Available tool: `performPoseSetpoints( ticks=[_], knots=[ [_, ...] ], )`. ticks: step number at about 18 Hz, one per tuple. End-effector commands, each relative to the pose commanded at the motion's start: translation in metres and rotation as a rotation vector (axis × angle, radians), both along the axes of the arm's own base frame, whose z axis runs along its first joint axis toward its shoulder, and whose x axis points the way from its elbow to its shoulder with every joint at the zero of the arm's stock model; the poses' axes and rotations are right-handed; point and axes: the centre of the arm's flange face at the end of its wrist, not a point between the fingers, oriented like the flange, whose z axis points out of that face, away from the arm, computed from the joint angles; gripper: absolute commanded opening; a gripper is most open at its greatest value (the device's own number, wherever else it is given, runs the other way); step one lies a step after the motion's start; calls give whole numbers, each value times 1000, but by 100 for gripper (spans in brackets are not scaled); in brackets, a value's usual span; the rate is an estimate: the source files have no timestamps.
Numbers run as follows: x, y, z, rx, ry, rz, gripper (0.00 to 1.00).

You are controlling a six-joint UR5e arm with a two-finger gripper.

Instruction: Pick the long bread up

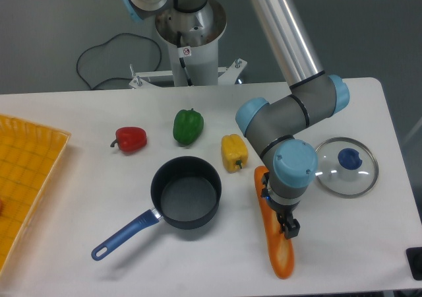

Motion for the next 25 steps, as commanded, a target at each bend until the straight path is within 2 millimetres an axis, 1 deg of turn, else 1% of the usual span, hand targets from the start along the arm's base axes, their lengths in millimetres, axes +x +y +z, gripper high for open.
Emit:
performPoseSetpoints(
  ticks=[3,4,6,9,10,12,14,15,17,18,23,25],
  knots=[
    [-1,-1,-4,-10,1,0,88],
    [-1,-1,-6,-16,1,0,85],
    [0,0,-6,-18,1,0,76],
    [0,0,-10,-21,-4,1,69],
    [0,0,-10,-20,-3,1,65],
    [0,0,-10,-20,-3,0,47],
    [0,0,-10,-20,-3,-3,32],
    [-2,-1,-8,-19,-1,-2,21],
    [-3,-2,-6,-18,1,1,5],
    [-4,-3,-4,-16,3,3,0],
    [-5,-5,-2,-14,2,8,0],
    [-5,-6,3,-11,5,9,0]
  ],
)
